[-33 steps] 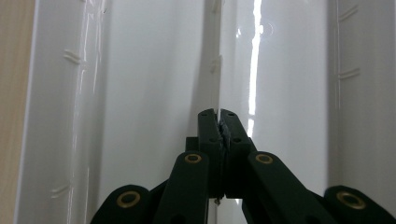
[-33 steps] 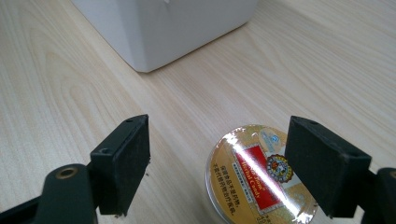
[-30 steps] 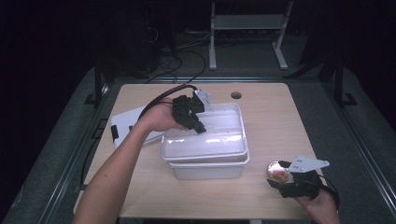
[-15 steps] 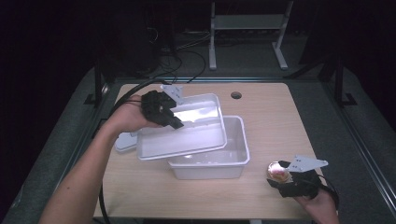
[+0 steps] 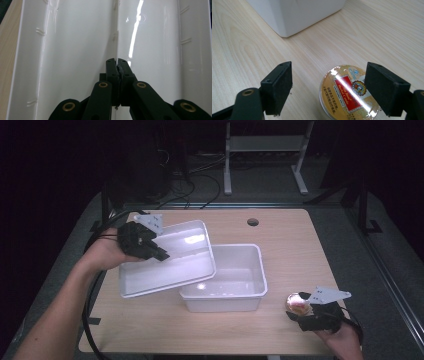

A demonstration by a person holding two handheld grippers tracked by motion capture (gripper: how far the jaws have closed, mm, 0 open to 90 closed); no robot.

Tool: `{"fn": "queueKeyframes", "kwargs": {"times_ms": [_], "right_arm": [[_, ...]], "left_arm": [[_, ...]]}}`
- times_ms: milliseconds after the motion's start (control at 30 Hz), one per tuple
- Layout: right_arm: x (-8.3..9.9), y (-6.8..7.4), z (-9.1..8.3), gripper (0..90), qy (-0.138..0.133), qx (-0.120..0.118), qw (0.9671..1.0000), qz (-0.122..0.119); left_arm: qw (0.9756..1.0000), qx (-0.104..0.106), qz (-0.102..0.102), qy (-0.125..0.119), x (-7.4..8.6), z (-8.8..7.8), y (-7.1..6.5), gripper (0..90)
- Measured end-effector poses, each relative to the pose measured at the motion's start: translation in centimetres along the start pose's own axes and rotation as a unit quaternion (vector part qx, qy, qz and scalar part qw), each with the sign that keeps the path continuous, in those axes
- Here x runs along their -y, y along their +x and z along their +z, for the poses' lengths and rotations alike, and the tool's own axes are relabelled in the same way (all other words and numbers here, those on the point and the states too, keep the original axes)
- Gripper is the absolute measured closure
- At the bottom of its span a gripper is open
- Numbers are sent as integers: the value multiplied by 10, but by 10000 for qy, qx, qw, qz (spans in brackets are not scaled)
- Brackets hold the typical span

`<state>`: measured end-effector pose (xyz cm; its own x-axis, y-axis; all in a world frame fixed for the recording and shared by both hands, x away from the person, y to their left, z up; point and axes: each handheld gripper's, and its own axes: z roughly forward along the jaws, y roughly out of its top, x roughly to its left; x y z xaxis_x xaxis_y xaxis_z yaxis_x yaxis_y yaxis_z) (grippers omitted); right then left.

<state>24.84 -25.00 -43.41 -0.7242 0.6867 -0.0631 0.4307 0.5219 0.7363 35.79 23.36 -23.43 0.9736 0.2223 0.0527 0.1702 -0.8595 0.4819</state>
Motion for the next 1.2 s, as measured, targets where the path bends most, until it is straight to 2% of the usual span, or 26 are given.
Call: {"fn": "queueKeyframes", "kwargs": {"times_ms": [33, 200, 300, 333, 433, 467, 500, 633, 900, 1200], "right_arm": [[0, 0, 0, 220, 0, 0, 10000, 0], [0, 0, 0, 220, -3, 25, 10000, -1], [0, 0, -1, 220, -8, 35, 10000, 6], [1, -1, -1, 220, -13, 41, 10000, -4], [1, -1, -2, 220, -13, 54, 10000, 6], [1, -1, -2, 220, -4, 61, 10000, 19], [1, -1, -2, 220, -4, 61, 10000, 19], [1, -1, -2, 220, -6, 71, 10000, 17], [1, -1, -2, 220, 7, 85, 10000, 29], [2, -2, -3, 221, -2, 118, 9999, 51]], "left_arm": [[10000, 0, 0, 0, 0, 0, 0, 891], [9999, -88, -128, 34, 21, -9, -1, 891], [9996, -147, -257, 28, 39, -15, -2, 891], [9996, -147, -257, 28, 39, -15, -2, 891], [9992, -195, -337, 35, 53, -19, -4, 892], [9990, -218, -396, 40, 62, -20, -5, 891], [9990, -218, -396, 40, 62, -20, -5, 892], [9983, -232, -534, 36, 79, -21, -6, 892], [9969, -199, -754, 77, 112, -7, -10, 891], [9962, -164, -838, 169, 136, 15, -16, 891]]}}
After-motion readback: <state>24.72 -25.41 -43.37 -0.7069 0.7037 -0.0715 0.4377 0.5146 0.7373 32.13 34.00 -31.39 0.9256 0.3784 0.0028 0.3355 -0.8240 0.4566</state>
